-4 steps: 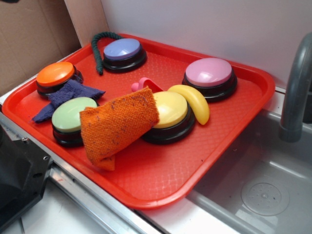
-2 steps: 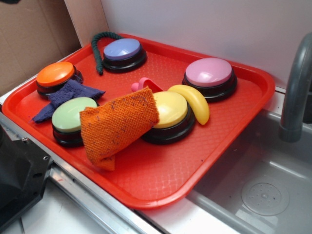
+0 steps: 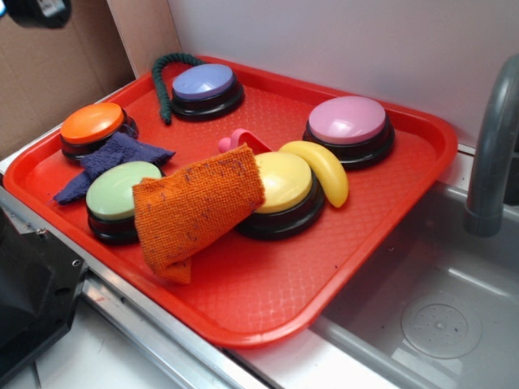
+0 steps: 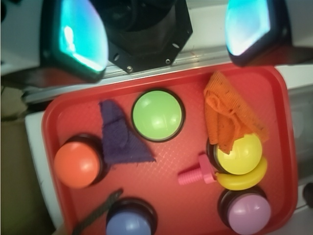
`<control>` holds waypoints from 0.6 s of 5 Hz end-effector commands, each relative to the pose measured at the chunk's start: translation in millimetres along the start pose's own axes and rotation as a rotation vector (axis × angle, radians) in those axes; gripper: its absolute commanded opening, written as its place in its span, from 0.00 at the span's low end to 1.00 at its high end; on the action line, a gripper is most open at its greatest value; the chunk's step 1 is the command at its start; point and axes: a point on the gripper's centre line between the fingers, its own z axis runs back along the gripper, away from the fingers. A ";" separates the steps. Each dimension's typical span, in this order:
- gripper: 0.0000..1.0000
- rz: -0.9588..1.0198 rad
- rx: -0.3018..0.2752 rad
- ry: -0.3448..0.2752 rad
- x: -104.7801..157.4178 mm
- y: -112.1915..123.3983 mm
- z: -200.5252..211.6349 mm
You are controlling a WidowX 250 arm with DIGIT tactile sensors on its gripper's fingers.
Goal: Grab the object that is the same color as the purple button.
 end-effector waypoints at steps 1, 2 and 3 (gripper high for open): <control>1.00 0.281 0.022 -0.013 25.0 23.5 -48.6; 1.00 0.377 0.052 -0.007 34.5 37.0 -74.2; 1.00 0.486 0.083 -0.068 40.2 47.5 -96.5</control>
